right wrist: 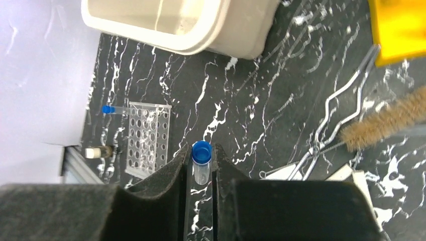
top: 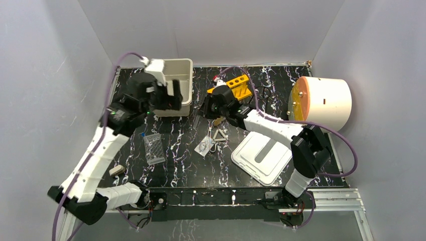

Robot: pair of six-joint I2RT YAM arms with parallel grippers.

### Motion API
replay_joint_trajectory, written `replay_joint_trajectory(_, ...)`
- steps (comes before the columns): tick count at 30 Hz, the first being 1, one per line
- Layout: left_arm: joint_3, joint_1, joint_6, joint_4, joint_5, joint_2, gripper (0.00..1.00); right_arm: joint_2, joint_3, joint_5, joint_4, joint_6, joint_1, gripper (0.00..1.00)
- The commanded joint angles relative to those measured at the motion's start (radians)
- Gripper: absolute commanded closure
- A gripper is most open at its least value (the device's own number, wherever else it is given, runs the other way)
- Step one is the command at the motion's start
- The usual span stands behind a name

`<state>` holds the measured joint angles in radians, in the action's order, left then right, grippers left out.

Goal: Organize the chemistry lab equipment

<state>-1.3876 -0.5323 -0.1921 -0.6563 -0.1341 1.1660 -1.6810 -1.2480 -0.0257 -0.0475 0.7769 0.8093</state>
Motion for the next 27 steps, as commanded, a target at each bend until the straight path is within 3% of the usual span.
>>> replay_joint_trajectory(1, -0.220, -0.001, -0.196, -0.102, -0.253, -0.085, 0.11, 0.033, -0.096, 0.209, 0.085, -0.274, 0.141, 0.83)
replay_joint_trajectory(6, -0.435, -0.001, -0.282, -0.215, -0.337, -0.071, 0.11, -0.056, -0.160, 0.324, 0.248, -0.510, 0.322, 0.83)
replay_joint_trajectory(15, -0.750, -0.002, -0.270, -0.396, -0.421, -0.012, 0.10, -0.319, -0.329, 0.333, 0.469, -0.756, 0.444, 0.83)
replay_joint_trajectory(20, -0.806, -0.002, -0.244, -0.439, -0.447, -0.007, 0.08, -0.434, -0.403, 0.301, 0.529, -0.848, 0.458, 0.83)
replay_joint_trajectory(27, -0.752, -0.001, -0.192, -0.422, -0.421, -0.023, 0.04, -0.537, -0.453, 0.238, 0.606, -0.844, 0.458, 0.84)
